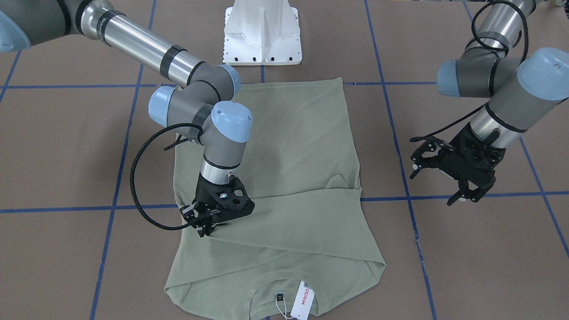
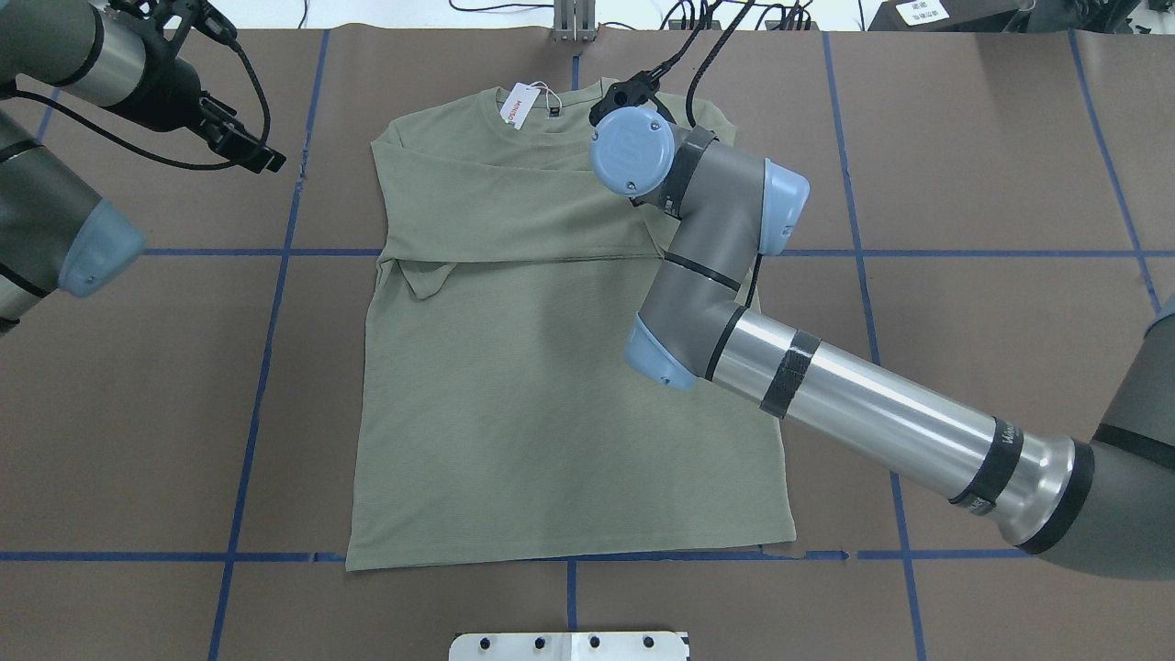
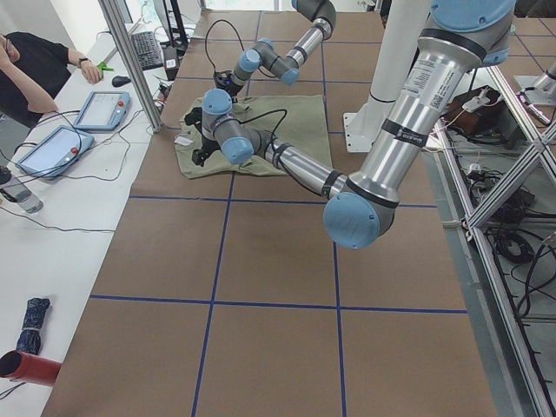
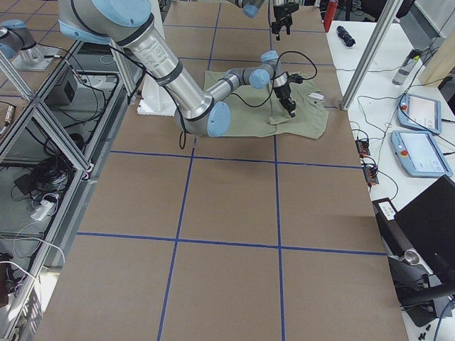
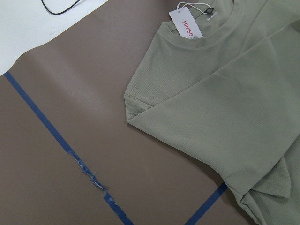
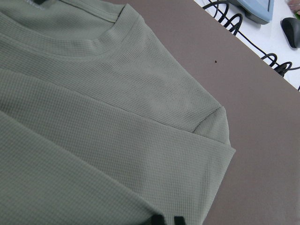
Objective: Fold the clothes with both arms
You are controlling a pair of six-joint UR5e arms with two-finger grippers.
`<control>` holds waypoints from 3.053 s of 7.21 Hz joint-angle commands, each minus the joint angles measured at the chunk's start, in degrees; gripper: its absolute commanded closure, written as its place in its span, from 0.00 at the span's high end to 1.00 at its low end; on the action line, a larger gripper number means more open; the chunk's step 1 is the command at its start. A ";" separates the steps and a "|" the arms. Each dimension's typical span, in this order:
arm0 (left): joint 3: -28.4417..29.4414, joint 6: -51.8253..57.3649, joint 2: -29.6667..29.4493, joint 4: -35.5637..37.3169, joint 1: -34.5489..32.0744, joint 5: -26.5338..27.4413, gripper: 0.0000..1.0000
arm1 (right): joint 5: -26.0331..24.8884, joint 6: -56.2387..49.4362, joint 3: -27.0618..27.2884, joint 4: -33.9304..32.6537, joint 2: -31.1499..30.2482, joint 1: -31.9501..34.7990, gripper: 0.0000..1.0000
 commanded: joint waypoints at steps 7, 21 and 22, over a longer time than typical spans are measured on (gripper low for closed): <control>0.31 0.00 0.45 -0.70 0.07 0.00 1.00 | 5.46 9.29 -1.21 4.57 0.31 -3.26 0.82; 0.58 0.00 1.77 -2.64 0.16 -0.09 1.00 | 1.59 8.58 -5.69 2.02 3.74 -3.35 0.00; 0.58 0.00 1.77 -2.64 0.16 -0.09 1.00 | 1.68 8.41 -5.43 1.75 3.74 -3.26 0.00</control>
